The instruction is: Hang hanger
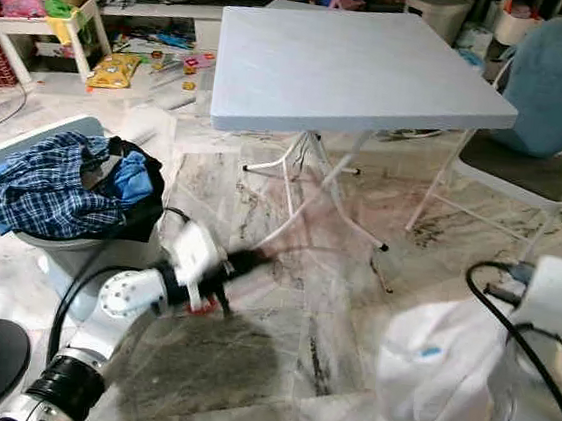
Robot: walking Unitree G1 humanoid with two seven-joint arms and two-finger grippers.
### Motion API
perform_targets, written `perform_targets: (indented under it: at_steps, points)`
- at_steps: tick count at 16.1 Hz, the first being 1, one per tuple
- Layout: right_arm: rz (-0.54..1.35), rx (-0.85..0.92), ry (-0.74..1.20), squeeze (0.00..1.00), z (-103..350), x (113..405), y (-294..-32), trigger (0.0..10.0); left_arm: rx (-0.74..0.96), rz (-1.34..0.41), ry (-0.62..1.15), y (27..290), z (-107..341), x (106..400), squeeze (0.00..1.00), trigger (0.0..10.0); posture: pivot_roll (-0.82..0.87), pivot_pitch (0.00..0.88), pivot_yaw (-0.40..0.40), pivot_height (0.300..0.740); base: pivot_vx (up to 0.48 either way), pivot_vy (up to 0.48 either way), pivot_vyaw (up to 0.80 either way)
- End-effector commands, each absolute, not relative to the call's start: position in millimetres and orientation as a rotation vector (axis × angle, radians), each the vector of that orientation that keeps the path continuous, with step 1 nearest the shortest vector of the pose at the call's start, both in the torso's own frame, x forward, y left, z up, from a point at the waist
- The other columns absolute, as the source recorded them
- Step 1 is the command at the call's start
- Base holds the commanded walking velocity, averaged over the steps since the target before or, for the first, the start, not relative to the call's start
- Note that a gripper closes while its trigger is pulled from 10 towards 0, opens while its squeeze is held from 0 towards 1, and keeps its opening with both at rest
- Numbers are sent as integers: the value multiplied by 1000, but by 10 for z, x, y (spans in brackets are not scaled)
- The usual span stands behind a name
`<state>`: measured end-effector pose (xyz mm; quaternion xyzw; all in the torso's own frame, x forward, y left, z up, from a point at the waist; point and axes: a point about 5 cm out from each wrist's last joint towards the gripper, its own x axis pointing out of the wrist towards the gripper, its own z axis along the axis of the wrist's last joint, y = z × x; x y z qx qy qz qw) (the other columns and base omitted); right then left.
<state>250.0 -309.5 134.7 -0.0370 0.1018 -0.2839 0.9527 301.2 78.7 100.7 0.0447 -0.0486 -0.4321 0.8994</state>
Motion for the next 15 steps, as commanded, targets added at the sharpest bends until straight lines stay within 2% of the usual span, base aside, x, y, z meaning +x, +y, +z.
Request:
perform_targets:
  at_steps: [1,2,3,4,9,10,11,13,15]
  points:
    - [-473,-70,47,0,1574,2499,-2949,0,75,-728,-87,867,1079,3125,0,8706,-32,0,-5,740,0,0,0]
    - [-436,-59,22,0,1597,2489,-2897,0,81,-681,-82,882,1080,3146,0,8706,-32,0,-5,740,0,0,0]
    - [-388,-36,-9,0,1617,2465,-2818,0,83,-629,-71,898,1076,3169,0,10000,-27,0,-2,740,0,0,0]
    - [-332,-36,-44,0,1634,2398,-2712,0,82,-568,-73,910,1099,3187,0,10000,-20,0,2,740,0,0,0]
    - [-272,18,-101,0,1632,2246,-2526,0,33,-528,-58,937,1184,3175,0,10000,-12,0,15,740,0,0,0]
    - [-258,22,-112,0,1641,2237,-2483,1686,24,-511,-51,935,1209,3191,0,10000,-11,0,17,740,0,0,0]
    - [-252,26,-118,0,1652,2237,-2452,10000,8,-502,-43,931,1238,3209,0,10000,-11,0,20,740,0,0,0]
    - [-245,32,-131,0,1697,2267,-2415,10000,-4,-489,-32,949,1272,3246,0,10000,-11,0,25,740,339,0,0]
    - [-249,-36,-126,0,1734,2281,-2391,10000,1,-500,-28,960,1282,3248,0,10000,-9,0,27,740,409,0,0]
